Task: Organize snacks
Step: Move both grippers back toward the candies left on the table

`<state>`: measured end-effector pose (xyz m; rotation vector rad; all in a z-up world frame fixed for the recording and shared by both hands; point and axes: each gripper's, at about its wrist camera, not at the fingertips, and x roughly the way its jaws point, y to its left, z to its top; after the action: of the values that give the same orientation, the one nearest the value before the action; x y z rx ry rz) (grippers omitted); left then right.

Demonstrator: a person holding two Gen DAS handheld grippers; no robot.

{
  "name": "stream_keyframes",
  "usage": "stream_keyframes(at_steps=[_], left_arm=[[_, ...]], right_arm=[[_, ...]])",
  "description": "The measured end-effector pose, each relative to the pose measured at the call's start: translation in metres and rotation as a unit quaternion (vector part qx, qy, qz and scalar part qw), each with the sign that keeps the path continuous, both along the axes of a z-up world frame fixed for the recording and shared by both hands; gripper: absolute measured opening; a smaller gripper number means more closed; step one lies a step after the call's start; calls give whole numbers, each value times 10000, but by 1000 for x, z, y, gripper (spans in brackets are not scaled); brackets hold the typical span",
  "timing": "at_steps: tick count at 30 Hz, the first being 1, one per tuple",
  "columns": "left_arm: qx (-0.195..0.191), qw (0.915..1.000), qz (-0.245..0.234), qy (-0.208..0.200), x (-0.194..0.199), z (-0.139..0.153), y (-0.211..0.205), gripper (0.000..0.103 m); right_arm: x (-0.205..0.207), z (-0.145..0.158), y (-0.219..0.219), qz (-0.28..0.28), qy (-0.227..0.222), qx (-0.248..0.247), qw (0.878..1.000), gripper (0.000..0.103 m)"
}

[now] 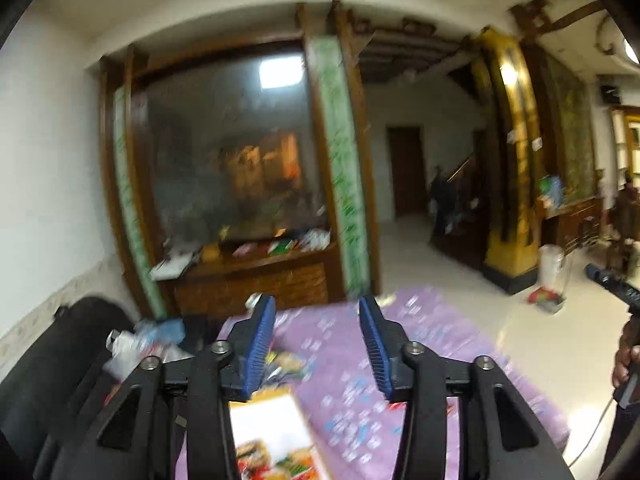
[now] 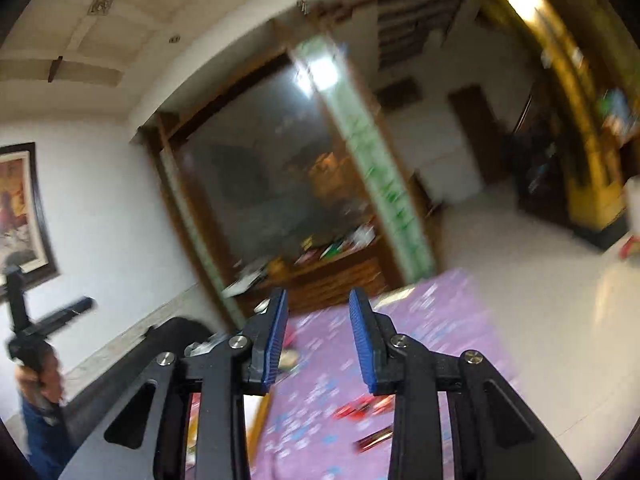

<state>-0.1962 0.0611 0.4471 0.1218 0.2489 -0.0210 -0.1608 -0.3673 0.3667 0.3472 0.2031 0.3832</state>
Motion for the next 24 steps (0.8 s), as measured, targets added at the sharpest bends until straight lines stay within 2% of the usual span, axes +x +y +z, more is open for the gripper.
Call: stream_keyframes(at_steps=[1,3,6,10,12,15,17,21,24], left_arm=[[-64,9999,-116,-90,-4,10,-6,59],[-160,9991,-320,-213,-10,16,-15,59],[-132,9977,-661,-112,-8,-5,-31,59],[-153,9942,-931,512,24,-64,-45,59],[-13,9937,-857,726,43,-100,-52,59],[-108,9904,-809,1117,74,-143,-55,59],[-441,9811,-966,1617,99,-179,-51,59],[-626,9701,-868,2176,128,-236,-51,59],[-758,9600,-819,2566,146,-274,-54,59]], right_arm=[[-8,5,-8,-80,-60,-28,9999,39],[-22,4,-14,-160,-131,-77,9998,43],[-24,-22,-3,-121,-77,-313,9994,43],[1,-72,32,286,407,-497,9975,43],[18,-97,50,460,668,-540,9952,43],[52,-136,77,726,1141,-487,9896,43],[74,-165,94,881,1524,-415,9835,43],[107,-213,117,985,2114,-427,9715,43],[126,-232,122,983,2369,-397,9657,43]])
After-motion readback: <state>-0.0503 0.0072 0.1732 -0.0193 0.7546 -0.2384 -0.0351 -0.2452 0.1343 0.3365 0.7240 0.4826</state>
